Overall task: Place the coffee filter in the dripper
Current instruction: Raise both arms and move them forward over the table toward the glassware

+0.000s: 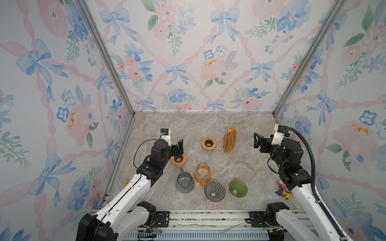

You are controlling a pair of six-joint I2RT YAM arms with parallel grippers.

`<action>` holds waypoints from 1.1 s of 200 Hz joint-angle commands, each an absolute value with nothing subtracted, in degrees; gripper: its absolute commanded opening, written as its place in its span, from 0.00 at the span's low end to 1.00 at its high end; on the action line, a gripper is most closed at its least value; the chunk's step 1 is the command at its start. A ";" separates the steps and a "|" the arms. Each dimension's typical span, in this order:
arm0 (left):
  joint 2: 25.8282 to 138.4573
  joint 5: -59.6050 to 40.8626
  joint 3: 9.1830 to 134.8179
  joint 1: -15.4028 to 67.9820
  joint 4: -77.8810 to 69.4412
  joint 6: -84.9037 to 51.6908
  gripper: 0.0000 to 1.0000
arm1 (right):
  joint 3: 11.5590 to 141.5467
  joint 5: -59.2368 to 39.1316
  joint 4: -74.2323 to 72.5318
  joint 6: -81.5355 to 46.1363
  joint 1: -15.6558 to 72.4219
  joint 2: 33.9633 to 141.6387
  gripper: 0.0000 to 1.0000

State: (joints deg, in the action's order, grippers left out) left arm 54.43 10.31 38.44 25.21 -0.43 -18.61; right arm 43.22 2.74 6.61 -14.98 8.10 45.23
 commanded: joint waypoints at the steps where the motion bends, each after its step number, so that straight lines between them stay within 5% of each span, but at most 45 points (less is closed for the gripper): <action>1: 50.42 6.80 41.13 26.67 9.42 -21.52 0.98 | 46.64 5.54 16.08 -24.83 8.44 46.09 0.96; 34: 46.48 2.82 44.49 26.99 16.44 -22.32 0.98 | 47.05 -3.54 18.39 -24.79 9.32 48.22 0.96; 113: 44.67 -11.48 44.44 27.30 18.63 -18.63 0.98 | 42.82 6.62 27.99 -24.00 36.06 47.56 1.00; 161: 42.32 -12.28 44.12 29.26 18.63 -18.90 0.98 | 49.25 11.49 35.58 -31.42 49.41 56.52 0.74; 220: 38.44 -14.90 44.27 30.02 19.01 -18.90 0.98 | 56.95 13.47 35.38 -39.35 55.68 70.97 0.59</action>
State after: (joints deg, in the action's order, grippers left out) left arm 41.30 -12.62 44.47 29.67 18.20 -19.73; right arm 54.17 11.94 34.24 -34.68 54.89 66.52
